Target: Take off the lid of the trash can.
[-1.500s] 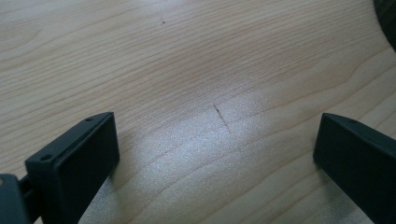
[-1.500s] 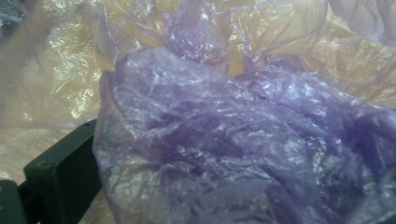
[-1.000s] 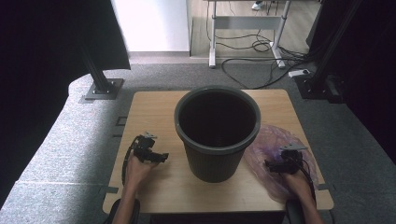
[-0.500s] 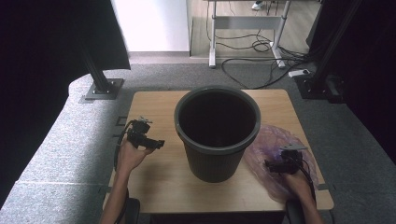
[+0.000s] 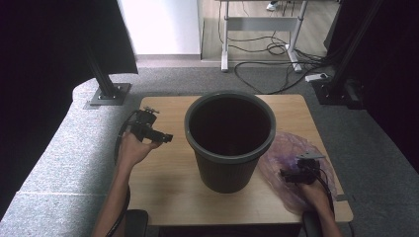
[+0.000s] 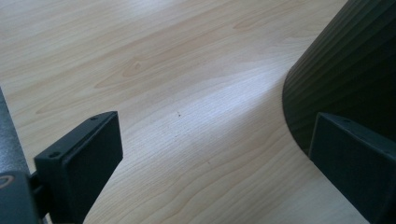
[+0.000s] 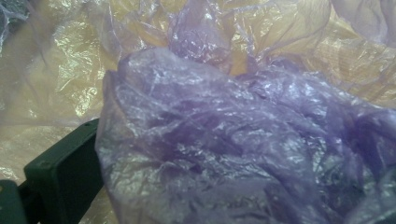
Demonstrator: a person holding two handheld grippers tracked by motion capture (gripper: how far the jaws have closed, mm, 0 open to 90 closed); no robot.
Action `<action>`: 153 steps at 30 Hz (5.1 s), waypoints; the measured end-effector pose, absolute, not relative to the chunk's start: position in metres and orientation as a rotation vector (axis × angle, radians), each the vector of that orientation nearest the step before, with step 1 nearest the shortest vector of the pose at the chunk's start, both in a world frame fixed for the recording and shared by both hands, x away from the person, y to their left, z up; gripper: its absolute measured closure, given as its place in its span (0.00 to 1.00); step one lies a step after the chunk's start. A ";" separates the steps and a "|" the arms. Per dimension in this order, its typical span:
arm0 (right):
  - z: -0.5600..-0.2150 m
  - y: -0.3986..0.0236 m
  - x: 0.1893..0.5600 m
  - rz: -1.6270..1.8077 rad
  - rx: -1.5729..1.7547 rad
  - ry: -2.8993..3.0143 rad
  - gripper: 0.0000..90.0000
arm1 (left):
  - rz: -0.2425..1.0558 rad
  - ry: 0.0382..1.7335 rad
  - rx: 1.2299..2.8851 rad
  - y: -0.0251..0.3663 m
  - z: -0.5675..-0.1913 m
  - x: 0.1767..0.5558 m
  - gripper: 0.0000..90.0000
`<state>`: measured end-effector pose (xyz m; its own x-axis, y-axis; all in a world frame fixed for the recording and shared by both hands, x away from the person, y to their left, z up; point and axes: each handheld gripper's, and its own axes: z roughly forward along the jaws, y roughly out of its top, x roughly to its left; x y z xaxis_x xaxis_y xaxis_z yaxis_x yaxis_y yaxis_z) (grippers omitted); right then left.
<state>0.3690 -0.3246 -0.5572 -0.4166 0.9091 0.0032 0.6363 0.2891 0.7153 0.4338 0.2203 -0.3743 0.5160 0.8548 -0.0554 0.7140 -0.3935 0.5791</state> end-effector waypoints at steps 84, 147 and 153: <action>-0.557 -0.324 0.369 0.926 1.354 2.190 0.00 | 0.225 1.135 2.306 0.114 -0.247 0.463 0.87; -0.557 -0.324 0.369 0.927 1.354 2.191 0.00 | 0.210 1.413 2.124 0.272 -0.260 0.445 0.86; -0.557 -0.324 0.369 0.927 1.354 2.190 0.00 | 0.220 1.436 2.108 0.287 -0.261 0.440 0.86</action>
<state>0.3686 -0.3239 -0.5571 -0.4496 0.8932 0.0060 0.6264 0.3105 0.7150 0.4402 0.2868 -0.2612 0.4086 0.8952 -0.1780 0.8006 -0.2578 0.5409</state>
